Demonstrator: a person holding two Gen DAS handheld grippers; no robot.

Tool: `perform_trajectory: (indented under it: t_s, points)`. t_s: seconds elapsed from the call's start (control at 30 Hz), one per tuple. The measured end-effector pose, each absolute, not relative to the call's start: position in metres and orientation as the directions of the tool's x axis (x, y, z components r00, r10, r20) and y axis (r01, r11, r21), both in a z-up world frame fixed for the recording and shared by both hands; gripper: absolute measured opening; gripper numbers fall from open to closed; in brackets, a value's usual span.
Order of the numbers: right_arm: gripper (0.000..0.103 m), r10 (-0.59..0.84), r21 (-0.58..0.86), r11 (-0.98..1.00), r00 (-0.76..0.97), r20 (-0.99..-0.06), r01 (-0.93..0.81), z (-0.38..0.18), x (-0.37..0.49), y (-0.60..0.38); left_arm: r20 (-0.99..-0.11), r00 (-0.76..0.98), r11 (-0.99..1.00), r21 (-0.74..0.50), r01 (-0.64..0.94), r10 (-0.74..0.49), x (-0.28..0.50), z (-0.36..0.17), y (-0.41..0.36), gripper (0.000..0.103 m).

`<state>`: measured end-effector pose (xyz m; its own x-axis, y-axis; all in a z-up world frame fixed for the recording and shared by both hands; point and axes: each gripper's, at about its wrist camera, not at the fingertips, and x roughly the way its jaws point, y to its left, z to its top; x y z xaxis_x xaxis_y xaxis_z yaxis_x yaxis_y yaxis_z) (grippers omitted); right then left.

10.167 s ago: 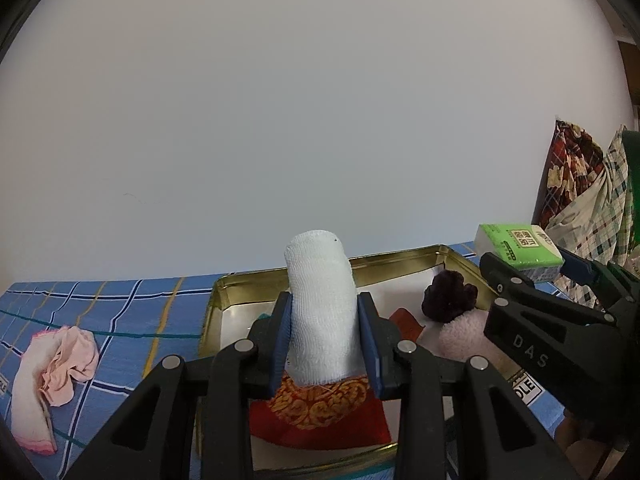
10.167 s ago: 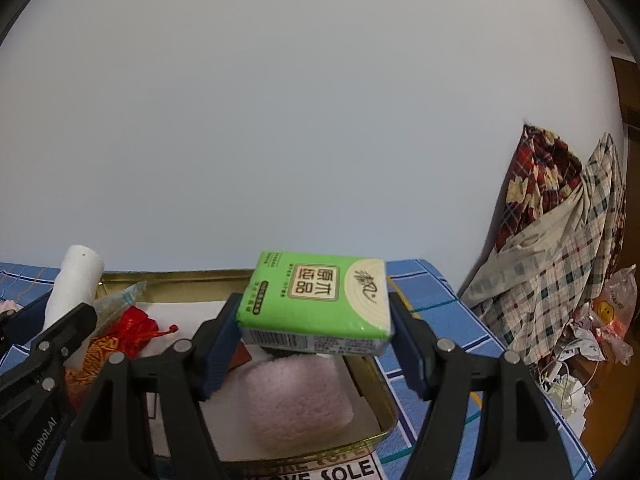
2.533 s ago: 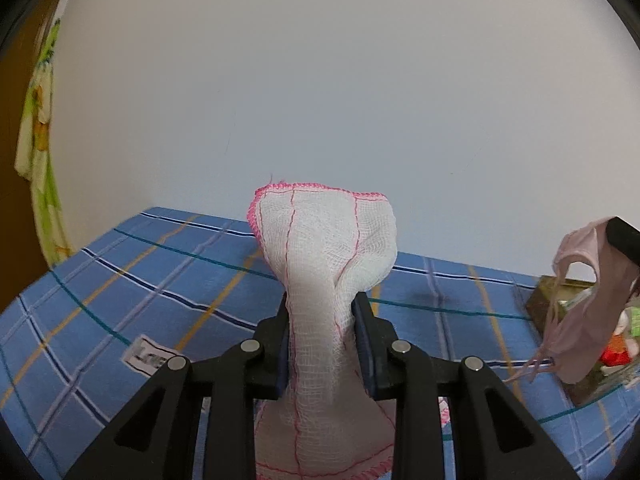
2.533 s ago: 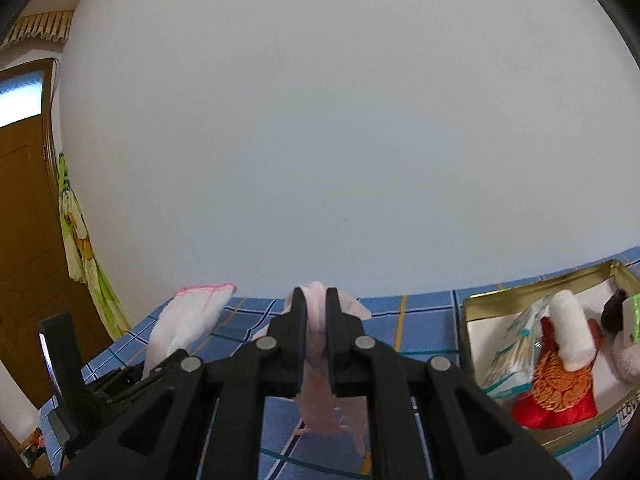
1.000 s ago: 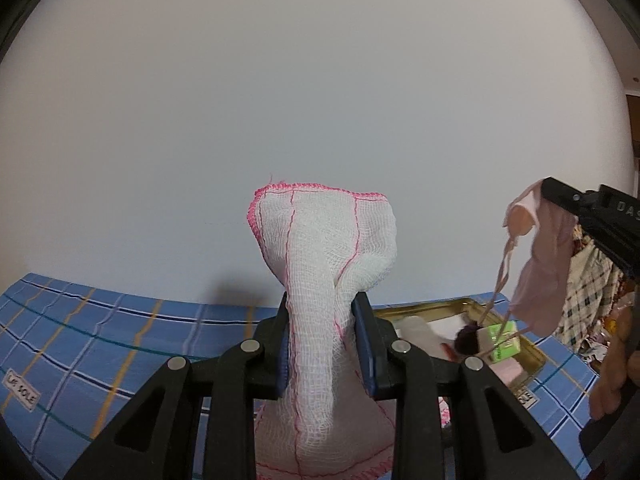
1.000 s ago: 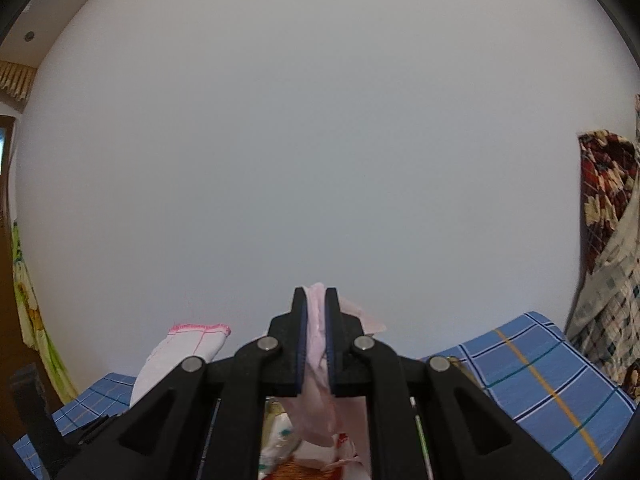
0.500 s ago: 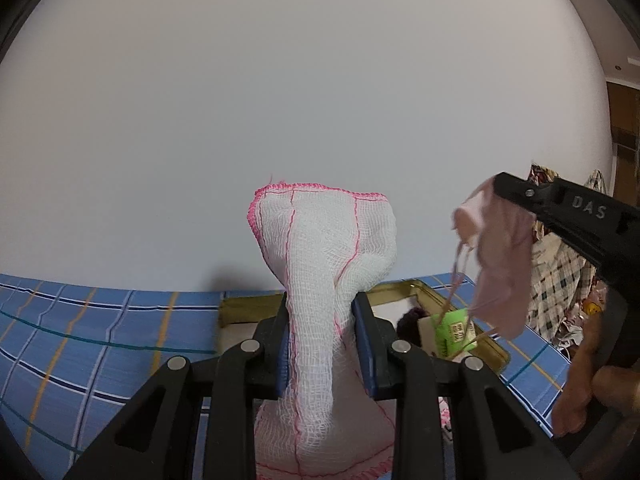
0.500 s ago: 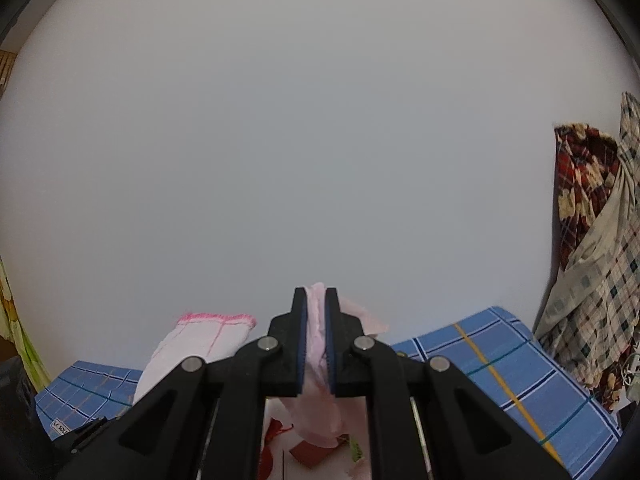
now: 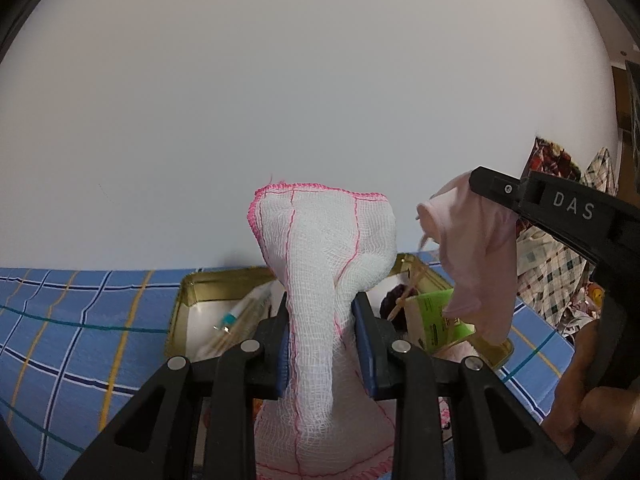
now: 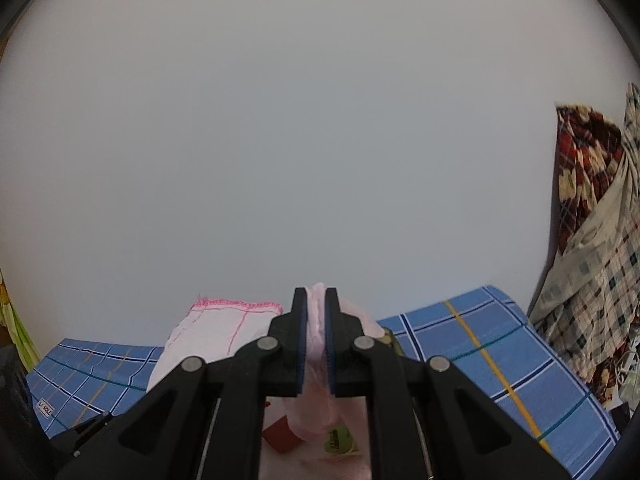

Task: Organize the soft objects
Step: 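Lift the white towel and pink cloth and carry them over the tin, then lower the towel and pink cloth into the tin and open both tools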

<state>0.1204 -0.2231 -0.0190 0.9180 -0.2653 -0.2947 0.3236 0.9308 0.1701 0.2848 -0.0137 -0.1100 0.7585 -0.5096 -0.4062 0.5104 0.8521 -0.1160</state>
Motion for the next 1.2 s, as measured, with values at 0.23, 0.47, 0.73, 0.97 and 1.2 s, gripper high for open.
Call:
perform_trajectory:
  t_s: [0.23,0.47,0.73,0.97,1.2]
  points:
    - [0.008,-0.267,0.176,0.924,0.901,-0.342,0.34,-0.034,0.129,-0.238,-0.438,0.752,0.859,-0.1,0.503,-0.492,0.286,-0.117,-0.032,0.03]
    - [0.008,-0.279,0.164,0.916,0.874,-0.398,0.367,-0.049,0.141,-0.244,-0.487,0.741,0.868,-0.081,0.489,-0.463,0.29,-0.125,-0.05,0.03]
    - [0.008,-0.273,0.179,0.901,0.837,-0.475,0.395,-0.068,0.152,-0.255,-0.542,0.712,0.866,-0.061,0.497,-0.446,0.292,-0.135,-0.071,0.03]
    - [0.008,-0.274,0.171,0.894,0.808,-0.522,0.414,-0.081,0.16,-0.261,-0.581,0.67,0.854,-0.087,0.514,-0.462,0.3,-0.141,-0.088,0.03]
    - [0.009,-0.272,0.167,0.887,0.78,-0.563,0.43,-0.091,0.166,-0.268,-0.613,0.633,0.849,-0.125,0.513,-0.473,0.305,-0.149,-0.094,0.03]
